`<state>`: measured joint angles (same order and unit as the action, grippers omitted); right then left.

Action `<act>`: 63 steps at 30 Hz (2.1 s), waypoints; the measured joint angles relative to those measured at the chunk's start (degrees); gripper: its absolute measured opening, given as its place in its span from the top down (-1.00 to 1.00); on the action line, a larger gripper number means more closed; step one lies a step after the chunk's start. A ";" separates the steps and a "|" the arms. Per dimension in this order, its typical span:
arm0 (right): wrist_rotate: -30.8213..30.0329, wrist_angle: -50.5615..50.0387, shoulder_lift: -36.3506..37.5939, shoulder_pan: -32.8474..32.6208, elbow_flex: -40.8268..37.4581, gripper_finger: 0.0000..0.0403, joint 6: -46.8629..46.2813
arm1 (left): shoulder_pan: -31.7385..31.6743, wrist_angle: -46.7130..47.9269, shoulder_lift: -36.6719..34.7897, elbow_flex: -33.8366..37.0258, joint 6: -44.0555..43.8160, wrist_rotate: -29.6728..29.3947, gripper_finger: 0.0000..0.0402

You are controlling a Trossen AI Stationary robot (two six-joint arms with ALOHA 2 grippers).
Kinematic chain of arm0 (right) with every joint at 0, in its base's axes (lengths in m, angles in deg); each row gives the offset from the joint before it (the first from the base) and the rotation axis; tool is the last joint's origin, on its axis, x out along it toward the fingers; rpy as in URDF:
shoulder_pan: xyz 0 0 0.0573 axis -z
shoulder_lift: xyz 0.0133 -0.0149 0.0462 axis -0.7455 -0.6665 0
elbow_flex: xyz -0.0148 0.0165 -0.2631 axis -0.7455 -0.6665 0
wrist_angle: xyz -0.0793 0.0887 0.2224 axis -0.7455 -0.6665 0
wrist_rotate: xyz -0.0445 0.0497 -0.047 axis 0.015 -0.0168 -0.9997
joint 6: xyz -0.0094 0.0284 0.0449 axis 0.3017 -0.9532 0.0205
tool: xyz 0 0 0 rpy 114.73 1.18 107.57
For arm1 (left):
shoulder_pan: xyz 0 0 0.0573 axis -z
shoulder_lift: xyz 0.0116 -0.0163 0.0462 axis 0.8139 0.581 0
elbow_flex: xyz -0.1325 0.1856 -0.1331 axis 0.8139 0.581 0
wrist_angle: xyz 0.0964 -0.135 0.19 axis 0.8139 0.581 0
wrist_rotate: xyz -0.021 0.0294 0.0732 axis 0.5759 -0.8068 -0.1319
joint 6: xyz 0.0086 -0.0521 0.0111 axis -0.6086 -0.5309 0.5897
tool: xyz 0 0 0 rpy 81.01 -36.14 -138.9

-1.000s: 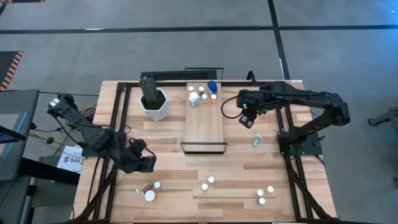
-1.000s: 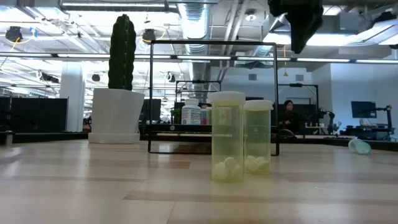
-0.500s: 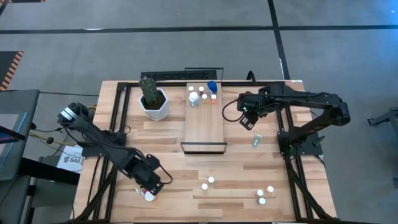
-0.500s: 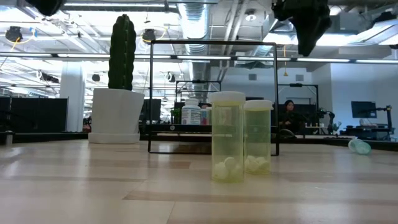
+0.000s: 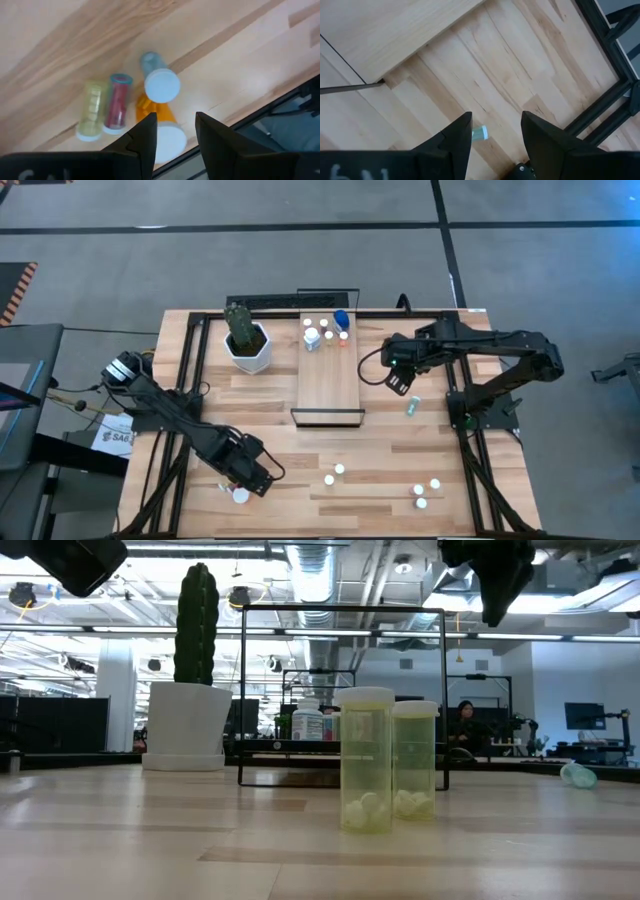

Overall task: Pick and place medicine bottles onto shelf by color
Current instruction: Put the blue pill bottle on the shelf

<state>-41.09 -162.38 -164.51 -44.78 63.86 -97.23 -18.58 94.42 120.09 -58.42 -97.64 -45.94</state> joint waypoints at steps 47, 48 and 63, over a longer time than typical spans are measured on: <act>-1.51 0.46 -0.04 -0.02 0.02 0.05 1.44 | -1.77 7.04 1.49 0.00 -21.45 -9.25 0.10; -1.51 0.46 -0.04 -0.02 0.02 0.05 1.46 | -1.92 6.93 2.03 0.00 -20.84 -8.86 0.10; -1.49 1.94 -0.09 -0.04 0.04 0.05 1.46 | -2.16 -1.91 7.87 0.04 -14.91 -1.92 0.10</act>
<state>-42.58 -160.44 -164.59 -44.82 63.91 -95.76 -20.74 92.51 127.96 -58.38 -112.55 -47.87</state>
